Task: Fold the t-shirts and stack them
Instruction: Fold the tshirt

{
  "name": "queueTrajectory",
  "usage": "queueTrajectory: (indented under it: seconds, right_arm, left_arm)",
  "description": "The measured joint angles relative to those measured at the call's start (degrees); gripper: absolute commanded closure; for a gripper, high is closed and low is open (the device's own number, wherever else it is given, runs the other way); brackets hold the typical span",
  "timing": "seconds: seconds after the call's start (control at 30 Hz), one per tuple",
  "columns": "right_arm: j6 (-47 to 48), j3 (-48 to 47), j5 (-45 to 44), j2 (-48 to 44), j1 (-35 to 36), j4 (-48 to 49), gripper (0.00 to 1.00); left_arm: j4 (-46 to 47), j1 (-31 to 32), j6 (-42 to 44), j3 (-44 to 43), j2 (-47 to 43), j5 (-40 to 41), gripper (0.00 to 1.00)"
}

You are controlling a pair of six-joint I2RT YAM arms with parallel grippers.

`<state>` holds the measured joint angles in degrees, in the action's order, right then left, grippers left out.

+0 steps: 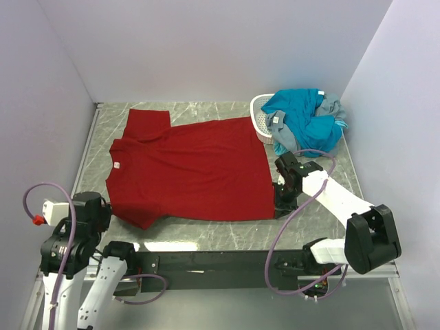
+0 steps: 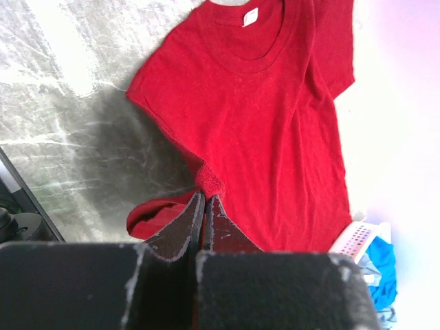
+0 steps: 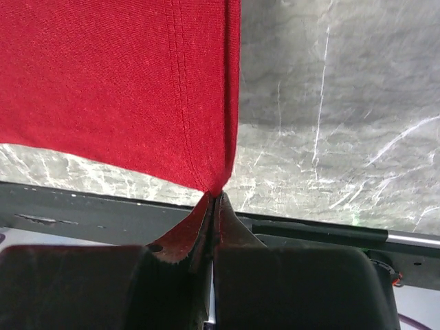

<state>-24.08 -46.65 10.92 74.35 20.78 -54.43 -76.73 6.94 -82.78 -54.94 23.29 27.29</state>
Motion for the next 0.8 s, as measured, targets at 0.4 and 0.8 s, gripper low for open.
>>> queueTrajectory:
  seconds: [0.4, 0.8]
  right_arm:
    - [-0.31, -4.94, -2.23, 5.49, -0.2, -0.9, 1.0]
    - [1.92, -24.0, -2.51, 21.46, -2.8, -0.09, 1.0]
  left_arm:
    - [11.47, 0.0, 7.48, 1.81, 12.35, -2.71, 0.99]
    - [30.12, -0.02, 15.63, 1.84, 27.04, -3.96, 1.0]
